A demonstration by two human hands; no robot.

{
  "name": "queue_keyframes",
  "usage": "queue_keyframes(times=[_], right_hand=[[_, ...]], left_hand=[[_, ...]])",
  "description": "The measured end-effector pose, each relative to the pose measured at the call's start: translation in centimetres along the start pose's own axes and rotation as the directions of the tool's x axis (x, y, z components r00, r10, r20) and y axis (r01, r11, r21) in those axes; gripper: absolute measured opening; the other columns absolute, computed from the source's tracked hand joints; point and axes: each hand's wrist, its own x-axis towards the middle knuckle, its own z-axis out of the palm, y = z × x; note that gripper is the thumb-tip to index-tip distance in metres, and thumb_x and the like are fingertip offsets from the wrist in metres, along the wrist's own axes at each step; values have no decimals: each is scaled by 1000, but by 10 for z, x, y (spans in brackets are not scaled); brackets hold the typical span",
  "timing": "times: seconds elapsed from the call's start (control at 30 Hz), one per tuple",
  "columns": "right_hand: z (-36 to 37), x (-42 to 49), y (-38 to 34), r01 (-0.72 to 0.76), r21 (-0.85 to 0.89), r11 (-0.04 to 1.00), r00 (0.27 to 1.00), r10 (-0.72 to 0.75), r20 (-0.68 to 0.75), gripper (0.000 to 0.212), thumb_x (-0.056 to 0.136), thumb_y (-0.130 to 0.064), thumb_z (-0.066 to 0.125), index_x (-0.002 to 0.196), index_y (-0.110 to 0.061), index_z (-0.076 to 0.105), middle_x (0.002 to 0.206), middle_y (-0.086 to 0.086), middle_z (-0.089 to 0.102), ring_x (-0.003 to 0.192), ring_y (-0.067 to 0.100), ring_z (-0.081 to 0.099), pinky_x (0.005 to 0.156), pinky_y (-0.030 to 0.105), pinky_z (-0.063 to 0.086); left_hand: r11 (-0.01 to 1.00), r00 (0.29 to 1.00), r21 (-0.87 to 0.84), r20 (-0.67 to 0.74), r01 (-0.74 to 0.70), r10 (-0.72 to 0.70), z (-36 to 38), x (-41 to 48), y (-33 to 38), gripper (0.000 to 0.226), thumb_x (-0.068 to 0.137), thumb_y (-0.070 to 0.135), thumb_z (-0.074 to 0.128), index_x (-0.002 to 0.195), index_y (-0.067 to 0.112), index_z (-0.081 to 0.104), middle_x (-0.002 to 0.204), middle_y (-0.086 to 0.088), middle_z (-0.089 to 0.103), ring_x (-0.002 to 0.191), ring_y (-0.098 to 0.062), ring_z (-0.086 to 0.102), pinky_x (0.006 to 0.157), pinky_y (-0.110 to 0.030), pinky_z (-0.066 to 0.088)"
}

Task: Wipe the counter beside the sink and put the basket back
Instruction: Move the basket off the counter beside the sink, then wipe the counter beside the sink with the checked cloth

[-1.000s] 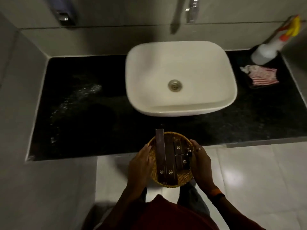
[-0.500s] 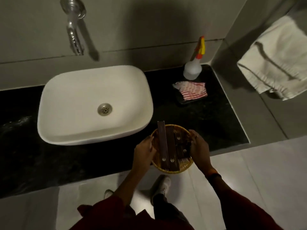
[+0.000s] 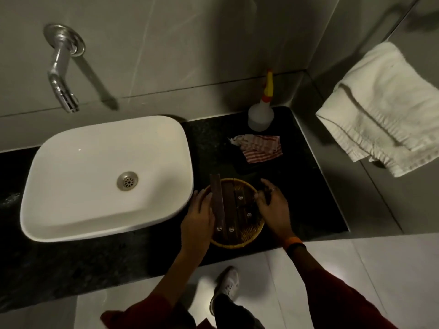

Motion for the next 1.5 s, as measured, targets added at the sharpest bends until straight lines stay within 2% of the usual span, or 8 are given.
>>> queue_keyframes(times=[0.27, 0.4, 0.6, 0.87, 1.0, 1.2, 1.37, 1.5], right_hand=[[-36, 136, -19, 169, -185, 968, 985, -158, 69, 40, 95, -4, 58, 136, -3, 56, 146, 22, 51, 136, 38, 48, 116, 44, 38], [-32, 195, -12, 264, -318, 911, 953, -194, 235, 44, 99, -8, 53, 143, -3, 50, 154, 24, 41, 142, 41, 39, 120, 47, 31], [-25, 227, 9, 374, -417, 829, 917, -261, 302, 33, 98, -8, 55, 129, -1, 63, 137, 24, 60, 126, 43, 54, 110, 45, 40], [-53, 191, -37, 248, -133, 960, 950, -214, 228, 22, 100, -14, 54, 112, -11, 72, 119, 17, 72, 117, 35, 64, 113, 53, 39], [-61, 150, -80, 155, 110, 982, 964, -174, 200, 12, 87, -32, 68, 91, -21, 73, 93, 2, 77, 91, 13, 72, 80, 37, 56], [-31, 70, -161, 242, 203, 949, 932, -286, 223, 8, 89, -25, 74, 89, -32, 72, 82, -9, 76, 80, 5, 71, 73, 24, 56], [40, -11, -232, 204, 171, 964, 901, -253, 352, 32, 83, -44, 76, 112, -29, 74, 100, -11, 78, 94, 1, 72, 85, 21, 57], [126, -80, -282, 181, 153, 972, 885, -228, 406, 23, 83, -43, 77, 102, -31, 76, 91, -18, 75, 88, -4, 70, 82, 16, 53]], left_hand=[[982, 981, 0, 35, -188, 188, 26, 164, 54, 40, 88, -4, 57, 127, -2, 63, 128, -22, 65, 123, -39, 58, 102, -51, 48], [959, 915, 91, 334, -269, 226, 63, 247, 59, 57, 95, 12, 58, 149, 4, 40, 155, -23, 39, 145, -39, 34, 119, -47, 32], [920, 877, 184, 412, -345, 247, 99, 278, 57, 32, 99, 20, 53, 126, 7, 63, 125, -24, 56, 113, -43, 56, 93, -51, 50], [952, 897, -125, 322, -278, 304, 36, 259, 67, 23, 92, 17, 65, 103, -2, 68, 103, -22, 66, 93, -30, 63, 77, -37, 49], [907, 918, -407, 307, -111, 250, -19, 230, 66, 18, 98, 19, 59, 95, 4, 68, 90, -17, 71, 77, -18, 65, 69, -34, 49], [595, 949, -773, 310, 220, 51, -107, 163, 29, 25, 100, 27, 55, 96, 13, 76, 89, -4, 78, 84, -17, 74, 70, -23, 58], [318, 905, -849, 412, 423, -103, -167, 86, -52, 28, 89, 41, 59, 98, 23, 79, 90, -5, 79, 79, -22, 74, 61, -31, 58], [122, 848, -841, 509, 527, -151, -216, 17, -146, 35, 89, 51, 58, 103, 26, 78, 99, -2, 79, 86, -17, 75, 71, -31, 62]])
